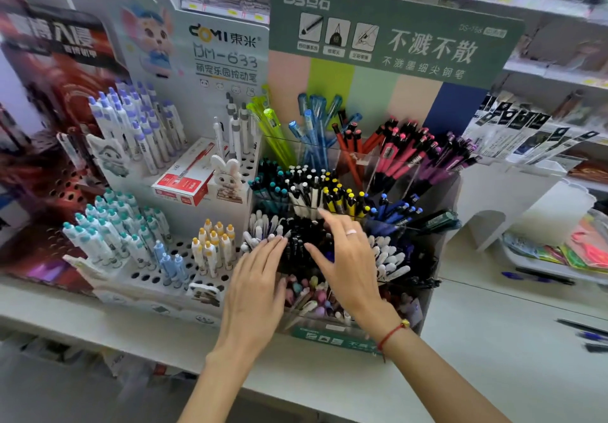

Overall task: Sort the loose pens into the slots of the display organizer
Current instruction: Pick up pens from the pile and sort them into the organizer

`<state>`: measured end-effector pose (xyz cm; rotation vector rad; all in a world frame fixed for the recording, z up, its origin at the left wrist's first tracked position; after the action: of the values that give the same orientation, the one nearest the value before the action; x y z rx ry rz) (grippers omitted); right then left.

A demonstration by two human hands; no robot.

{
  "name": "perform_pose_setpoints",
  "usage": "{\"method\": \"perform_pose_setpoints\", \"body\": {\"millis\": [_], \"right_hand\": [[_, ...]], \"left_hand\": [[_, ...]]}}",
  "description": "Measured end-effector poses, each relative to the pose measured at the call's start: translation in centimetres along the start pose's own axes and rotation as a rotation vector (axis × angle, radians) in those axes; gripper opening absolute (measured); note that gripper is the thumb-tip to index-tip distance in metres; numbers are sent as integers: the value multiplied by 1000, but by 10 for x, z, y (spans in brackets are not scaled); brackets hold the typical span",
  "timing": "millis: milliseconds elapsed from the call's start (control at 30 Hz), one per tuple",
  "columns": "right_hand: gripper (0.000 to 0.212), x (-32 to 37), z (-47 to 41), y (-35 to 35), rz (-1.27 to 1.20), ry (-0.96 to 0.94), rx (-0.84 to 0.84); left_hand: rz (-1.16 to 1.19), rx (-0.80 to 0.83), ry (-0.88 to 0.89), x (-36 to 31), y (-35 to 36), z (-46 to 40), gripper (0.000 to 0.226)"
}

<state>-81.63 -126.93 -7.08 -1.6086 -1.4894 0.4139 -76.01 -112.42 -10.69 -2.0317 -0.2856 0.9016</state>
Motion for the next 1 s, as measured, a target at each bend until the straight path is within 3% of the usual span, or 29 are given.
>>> {"method": "perform_pose_setpoints", "body": {"millis": [67, 167, 433, 567, 767, 1000], "right_hand": [[52, 7, 6, -4, 11, -123, -93], [47, 13, 15, 5, 101, -225, -42], [62, 4, 30, 30, 216, -198, 211], [64, 5, 32, 5, 73, -165, 253], [28, -54, 71, -72, -33, 22, 133], [17, -204, 165, -152, 98, 434, 289]], "left_hand": [[3, 13, 7, 2, 1, 0, 73], [9, 25, 18, 2, 2, 2, 74], [-3, 38, 35, 4, -4, -1, 66], [-14, -15, 2, -7, -11, 4, 64], [96, -73, 76, -77, -9, 9, 46], [177, 181, 334, -213, 83, -9, 34]]}}
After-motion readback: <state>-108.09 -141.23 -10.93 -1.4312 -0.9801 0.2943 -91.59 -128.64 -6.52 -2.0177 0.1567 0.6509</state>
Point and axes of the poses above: each hand's wrist, its own z-axis away from the middle knuckle, its own y-axis out of the palm, x = y × z, the point moved 4 cm from there along -z, towards the middle knuckle, and after that the axes turned 2 degrees about y, right-handed, at the moved point
